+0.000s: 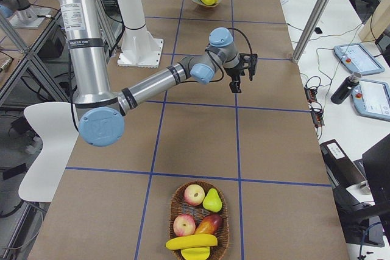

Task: Transfer all bananas from basket to plate

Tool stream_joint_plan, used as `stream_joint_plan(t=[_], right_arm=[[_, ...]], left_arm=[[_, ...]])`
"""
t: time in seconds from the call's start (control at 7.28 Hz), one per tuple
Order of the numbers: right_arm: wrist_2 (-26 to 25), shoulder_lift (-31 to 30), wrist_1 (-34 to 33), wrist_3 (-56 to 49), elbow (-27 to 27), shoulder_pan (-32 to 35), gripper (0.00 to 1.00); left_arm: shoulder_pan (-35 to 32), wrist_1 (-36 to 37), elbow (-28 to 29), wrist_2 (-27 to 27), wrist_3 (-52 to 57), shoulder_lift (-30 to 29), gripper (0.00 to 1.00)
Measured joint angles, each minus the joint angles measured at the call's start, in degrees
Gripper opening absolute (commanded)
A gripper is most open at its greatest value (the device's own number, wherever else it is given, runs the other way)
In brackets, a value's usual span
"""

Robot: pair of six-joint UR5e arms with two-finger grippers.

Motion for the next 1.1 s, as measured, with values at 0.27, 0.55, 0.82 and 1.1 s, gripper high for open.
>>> stream_joint_plan(t=[0.27,0.55,0.82,1.1], right_arm=[[0.5,-5.6,0.3,-9.4,-0.2,3.1,1.00],[1.0,-9.3,0.5,-15.3,-0.3,5.4,1.00],[2.7,-11.0,0.5,-21.4,-1.5,8.5,1.00],[5.8,-12.2,0.4,-27.9,-3.0,12.5,1.00]], left_arm=[[-7.5,9.1,4.3,-0.6,20.7,0.0,0.00],[-8.7,12.1,8.7,3.3,29.4,-0.3,0.00],[-5.2,12.5,11.1,5.3,30.7,0.1,0.13],[-1.5,12.3,12.6,5.5,30.8,0.2,1.00]])
